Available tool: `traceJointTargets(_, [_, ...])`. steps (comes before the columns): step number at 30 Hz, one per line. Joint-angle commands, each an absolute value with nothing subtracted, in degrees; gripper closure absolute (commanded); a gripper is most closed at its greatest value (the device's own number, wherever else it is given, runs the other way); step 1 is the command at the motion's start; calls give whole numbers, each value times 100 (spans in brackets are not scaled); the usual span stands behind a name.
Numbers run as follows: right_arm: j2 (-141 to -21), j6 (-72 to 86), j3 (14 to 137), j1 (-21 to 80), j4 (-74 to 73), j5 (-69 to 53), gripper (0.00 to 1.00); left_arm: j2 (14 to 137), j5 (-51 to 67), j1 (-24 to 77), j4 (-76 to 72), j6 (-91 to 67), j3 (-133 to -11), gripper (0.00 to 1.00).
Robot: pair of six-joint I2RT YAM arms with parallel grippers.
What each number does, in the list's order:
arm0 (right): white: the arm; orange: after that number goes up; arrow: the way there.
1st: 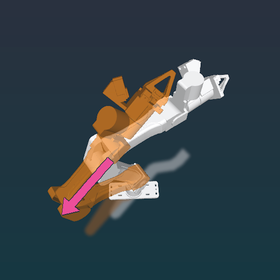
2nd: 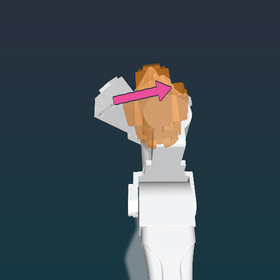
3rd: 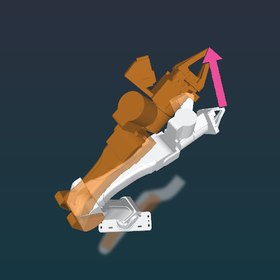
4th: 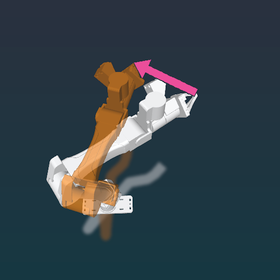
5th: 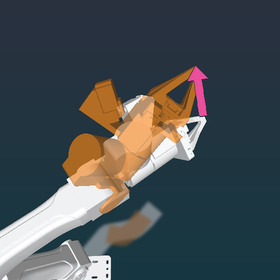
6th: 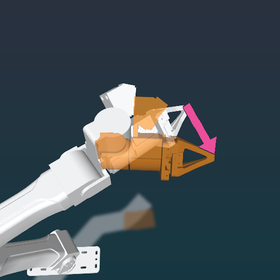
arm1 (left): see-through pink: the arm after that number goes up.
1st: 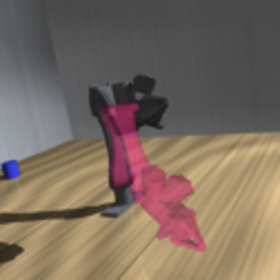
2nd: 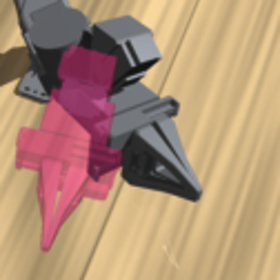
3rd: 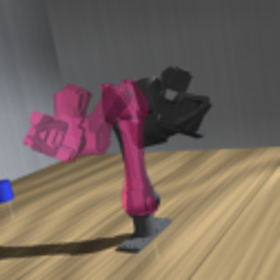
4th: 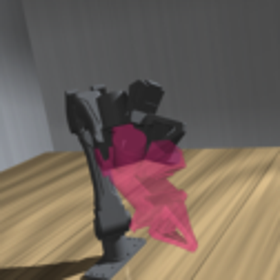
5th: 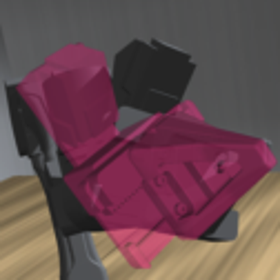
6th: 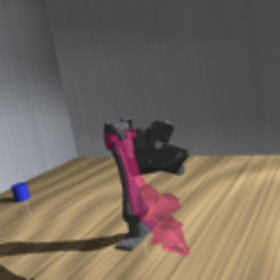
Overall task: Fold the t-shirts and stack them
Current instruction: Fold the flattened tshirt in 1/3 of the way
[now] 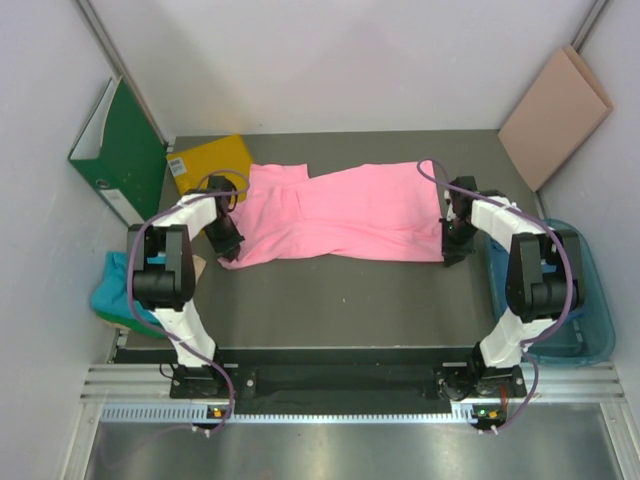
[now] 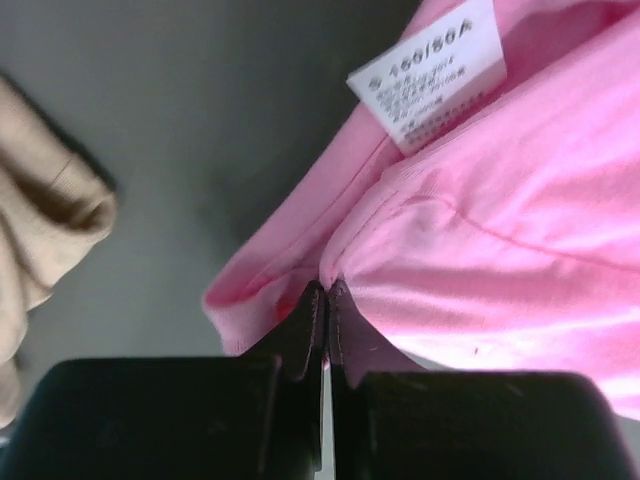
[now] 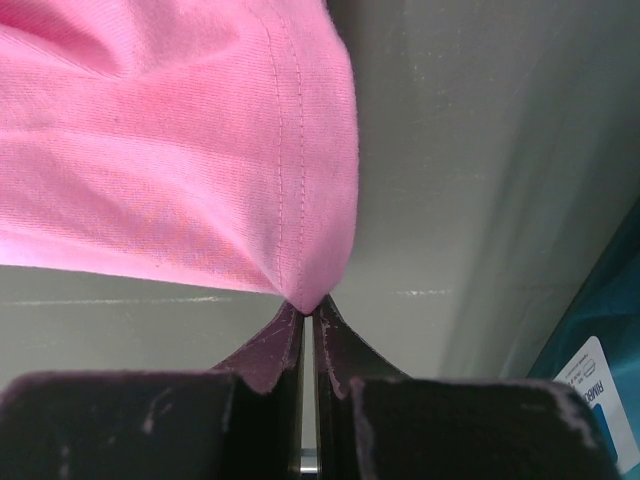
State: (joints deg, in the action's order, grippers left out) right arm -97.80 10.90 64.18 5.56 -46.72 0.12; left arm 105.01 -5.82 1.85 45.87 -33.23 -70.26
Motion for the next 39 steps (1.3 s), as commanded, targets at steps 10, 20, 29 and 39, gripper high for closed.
traceJointTargets(10, [-9712, 1169, 6495, 440, -4851, 518, 100, 8877, -791, -176, 6002, -3270, -6566, 100])
traceJointTargets(20, [-9747, 1204, 6434, 343, -4852, 440, 100, 8956, -466, -220, 6513, -3138, -5591, 100])
traceJointTargets(29, [-9853, 1160, 6495, 334, -5097, 159, 99, 8834, -457, -229, 6522, -3120, -6247, 1])
traceJointTargets(39, [-9791, 1371, 6469, 334, -5353, 44, 98, 10298, 228, -229, 4773, -2865, -8795, 1])
